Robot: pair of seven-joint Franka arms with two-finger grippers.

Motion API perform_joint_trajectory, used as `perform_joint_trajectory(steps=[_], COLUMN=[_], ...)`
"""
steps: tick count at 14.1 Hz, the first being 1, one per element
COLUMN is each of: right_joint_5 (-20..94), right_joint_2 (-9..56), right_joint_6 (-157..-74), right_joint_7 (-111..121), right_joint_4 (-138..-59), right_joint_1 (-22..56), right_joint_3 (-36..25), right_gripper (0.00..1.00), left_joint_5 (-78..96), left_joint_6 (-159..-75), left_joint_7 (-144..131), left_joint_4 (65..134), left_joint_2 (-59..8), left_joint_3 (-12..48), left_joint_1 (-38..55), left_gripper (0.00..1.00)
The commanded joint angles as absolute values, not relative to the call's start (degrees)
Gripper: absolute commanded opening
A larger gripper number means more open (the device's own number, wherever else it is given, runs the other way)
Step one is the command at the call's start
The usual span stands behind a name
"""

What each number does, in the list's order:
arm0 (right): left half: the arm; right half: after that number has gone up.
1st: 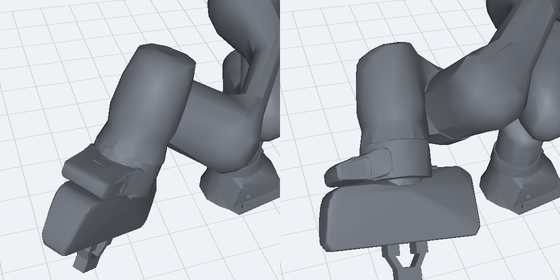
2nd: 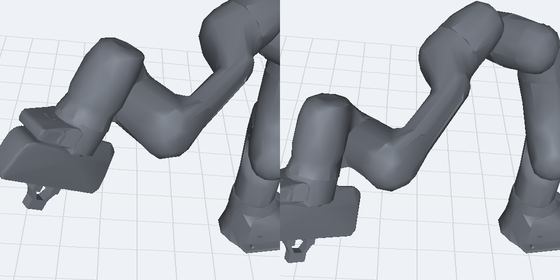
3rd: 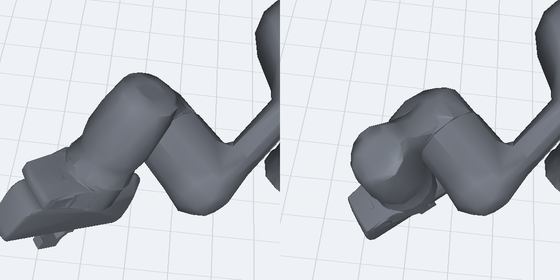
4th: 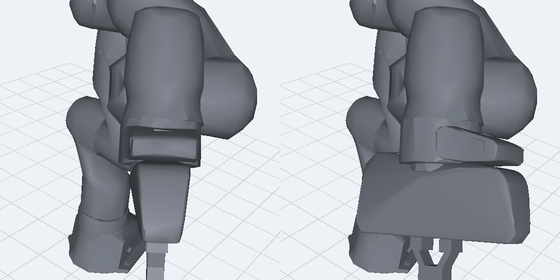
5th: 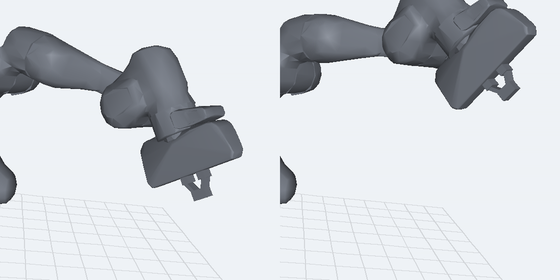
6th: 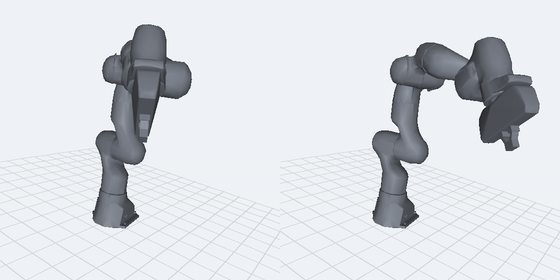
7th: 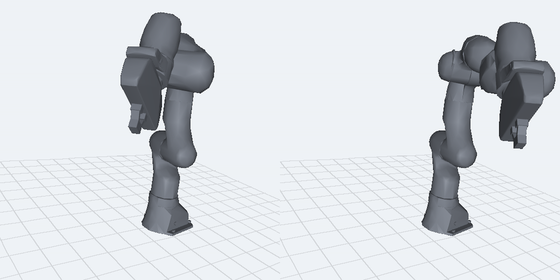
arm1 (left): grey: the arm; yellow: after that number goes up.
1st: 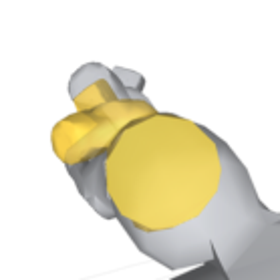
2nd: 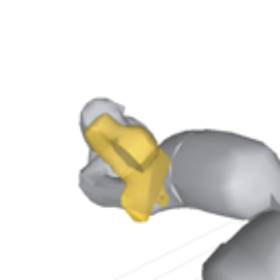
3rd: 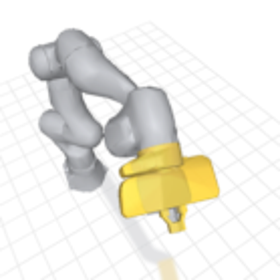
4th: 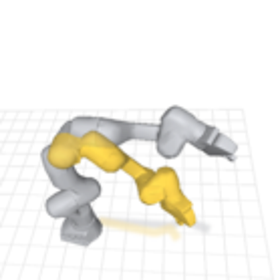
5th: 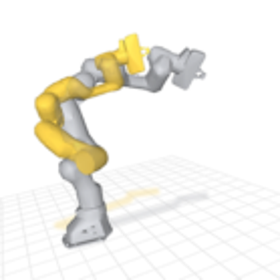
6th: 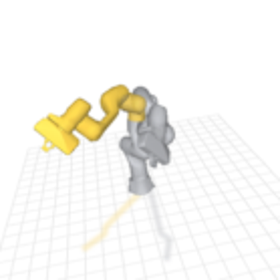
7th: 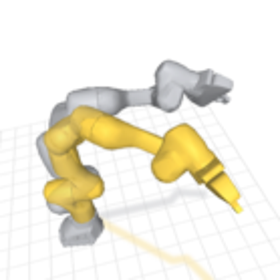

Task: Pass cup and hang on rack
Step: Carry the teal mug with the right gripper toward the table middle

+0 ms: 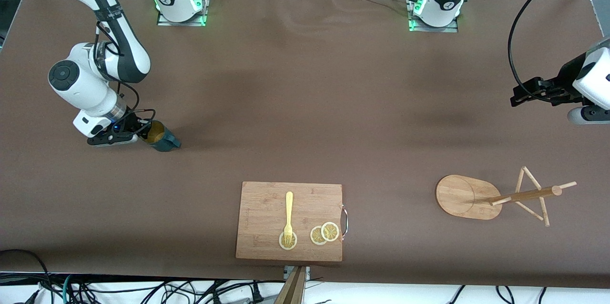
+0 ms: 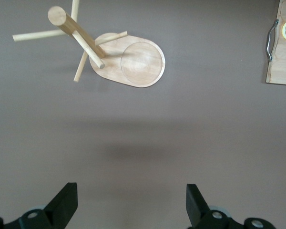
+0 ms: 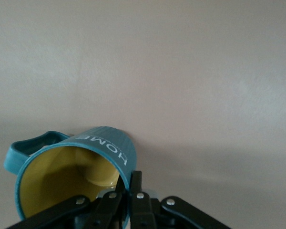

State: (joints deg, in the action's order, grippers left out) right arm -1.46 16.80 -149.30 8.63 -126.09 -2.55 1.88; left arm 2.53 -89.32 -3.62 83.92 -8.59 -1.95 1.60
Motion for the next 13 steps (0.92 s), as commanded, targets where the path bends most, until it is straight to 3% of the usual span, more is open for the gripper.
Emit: perform_joint_trajectory(steps=[1, 5, 8, 13], right_joint_5=[-2.2, -1.58, -1.67, -1.94], right_joint_2=[16.35, 16.7, 18.53, 32.32], right_joint_6=[-141.72, -127.55, -126.56, -125.78], right_joint_7=[8.7, 4.6, -10.67, -26.0], right_joint_4=[-120.09, -110.67, -108.3, -91.18], right_joint_1=[-0.63, 9.03, 19.3, 36.36], right_joint_3=[2.29, 2.29, 2.2, 2.11], right_gripper=[0.0, 0.0, 0.0, 0.0], left_joint_5=[3.43, 3.43, 3.25, 3.25], left_joint_6=[-89.21, -89.21, -89.21, -89.21], left_joint_7=[-3.34, -3.25, -3.25, -3.16], left_joint_4=[82.18, 82.18, 82.09, 82.79], left_joint_2=[-9.31, -9.4, -9.4, -8.97], left_joint_3=[-1.93, -1.93, -1.93, -2.02], left_joint_1=[1.32, 1.32, 1.41, 1.23], left_gripper=[1.0, 1.0, 1.0, 1.0])
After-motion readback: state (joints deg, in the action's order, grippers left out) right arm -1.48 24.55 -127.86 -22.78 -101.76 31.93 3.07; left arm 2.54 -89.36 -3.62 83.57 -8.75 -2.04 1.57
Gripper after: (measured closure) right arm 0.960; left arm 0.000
